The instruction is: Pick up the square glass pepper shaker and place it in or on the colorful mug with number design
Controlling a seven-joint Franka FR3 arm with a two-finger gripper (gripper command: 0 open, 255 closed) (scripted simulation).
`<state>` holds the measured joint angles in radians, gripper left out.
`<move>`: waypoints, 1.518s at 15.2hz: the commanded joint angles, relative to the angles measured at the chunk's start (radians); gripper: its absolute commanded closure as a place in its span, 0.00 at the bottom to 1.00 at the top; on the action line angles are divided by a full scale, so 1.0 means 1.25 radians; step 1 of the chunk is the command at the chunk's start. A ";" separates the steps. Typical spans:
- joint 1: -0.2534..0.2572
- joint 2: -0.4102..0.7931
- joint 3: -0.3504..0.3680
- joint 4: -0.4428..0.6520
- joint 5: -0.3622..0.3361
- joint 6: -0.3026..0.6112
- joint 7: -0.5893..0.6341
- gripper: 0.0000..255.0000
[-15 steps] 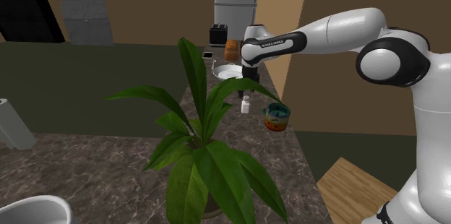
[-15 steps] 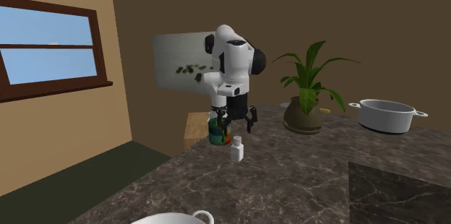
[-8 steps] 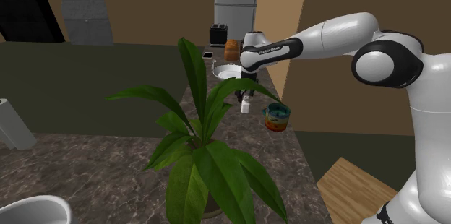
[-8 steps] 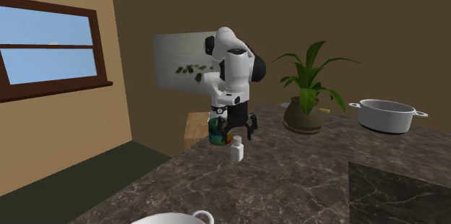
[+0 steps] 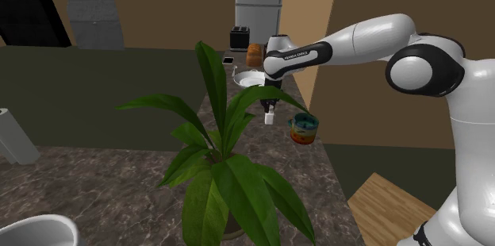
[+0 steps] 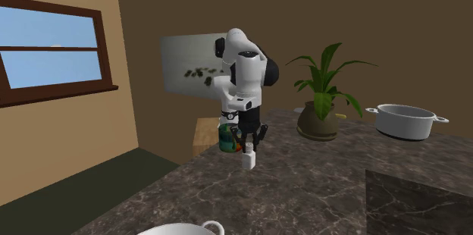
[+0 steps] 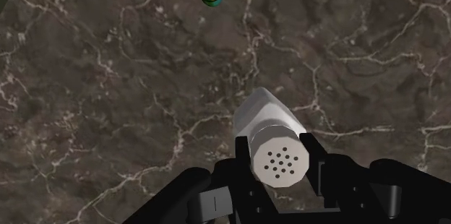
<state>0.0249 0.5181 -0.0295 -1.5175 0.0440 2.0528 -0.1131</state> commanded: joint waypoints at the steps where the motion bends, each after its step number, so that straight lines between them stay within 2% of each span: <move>1: 0.000 0.000 0.000 0.000 0.000 0.000 0.000 1.00; 8: 0.000 0.000 0.000 0.000 0.000 0.000 0.000 1.00; 23: 0.000 -0.038 -0.001 0.103 -0.003 -0.142 0.005 1.00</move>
<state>0.0255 0.4744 -0.0306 -1.3984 0.0404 1.8906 -0.1063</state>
